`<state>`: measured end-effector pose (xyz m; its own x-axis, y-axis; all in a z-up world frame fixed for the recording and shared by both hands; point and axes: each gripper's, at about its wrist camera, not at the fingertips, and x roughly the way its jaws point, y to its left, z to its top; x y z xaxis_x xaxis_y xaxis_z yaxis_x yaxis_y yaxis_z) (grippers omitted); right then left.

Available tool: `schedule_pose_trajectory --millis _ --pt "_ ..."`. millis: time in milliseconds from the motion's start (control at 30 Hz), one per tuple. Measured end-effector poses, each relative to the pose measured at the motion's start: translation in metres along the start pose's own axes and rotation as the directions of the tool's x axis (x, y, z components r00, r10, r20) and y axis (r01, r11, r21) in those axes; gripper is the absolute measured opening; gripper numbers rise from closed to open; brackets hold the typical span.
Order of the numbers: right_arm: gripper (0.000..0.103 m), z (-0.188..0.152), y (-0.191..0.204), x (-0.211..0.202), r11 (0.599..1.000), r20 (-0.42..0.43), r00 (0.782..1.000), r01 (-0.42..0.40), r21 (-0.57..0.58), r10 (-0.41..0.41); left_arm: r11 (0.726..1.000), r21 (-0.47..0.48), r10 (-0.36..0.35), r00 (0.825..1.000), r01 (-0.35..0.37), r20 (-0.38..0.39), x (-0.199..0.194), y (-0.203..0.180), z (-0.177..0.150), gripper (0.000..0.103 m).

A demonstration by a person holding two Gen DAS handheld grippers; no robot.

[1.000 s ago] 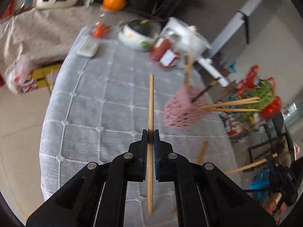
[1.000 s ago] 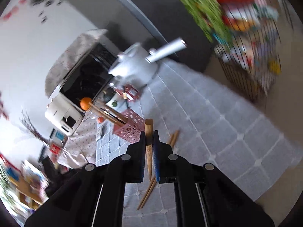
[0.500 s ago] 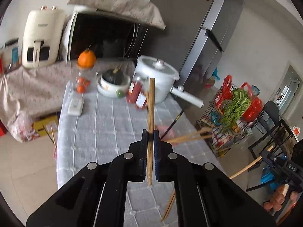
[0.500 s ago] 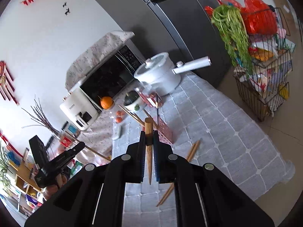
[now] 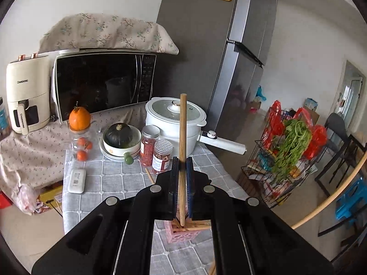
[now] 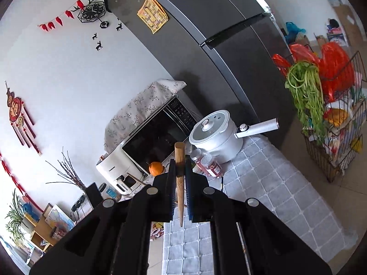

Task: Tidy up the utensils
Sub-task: 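Lower both chopsticks into the pink basket and open both grippers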

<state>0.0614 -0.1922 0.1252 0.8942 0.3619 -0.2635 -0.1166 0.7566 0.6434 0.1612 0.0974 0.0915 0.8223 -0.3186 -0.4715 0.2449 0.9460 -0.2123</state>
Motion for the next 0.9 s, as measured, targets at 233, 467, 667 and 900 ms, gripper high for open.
schedule_pose_trajectory --millis 233,467,667,900 --pt "0.008 0.014 -0.003 0.048 0.995 -0.002 0.996 0.089 -0.034 -0.089 1.000 -0.003 -0.008 0.995 0.008 -0.097 0.042 0.003 -0.014 0.027" --pt "0.008 0.018 -0.004 0.090 0.984 -0.013 0.987 0.158 -0.082 -0.159 0.984 -0.175 -0.029 0.999 0.031 0.018 -0.008 0.040 -0.007 0.041" --pt "0.008 0.009 0.001 0.126 0.972 -0.041 0.977 0.204 -0.119 -0.210 0.967 -0.251 -0.044 0.999 0.050 0.031 -0.022 0.063 -0.014 0.041" --pt "0.008 -0.009 -0.001 0.170 0.960 -0.088 0.962 0.247 -0.133 -0.260 0.966 -0.256 -0.042 0.999 0.039 -0.006 -0.017 0.071 -0.015 0.041"
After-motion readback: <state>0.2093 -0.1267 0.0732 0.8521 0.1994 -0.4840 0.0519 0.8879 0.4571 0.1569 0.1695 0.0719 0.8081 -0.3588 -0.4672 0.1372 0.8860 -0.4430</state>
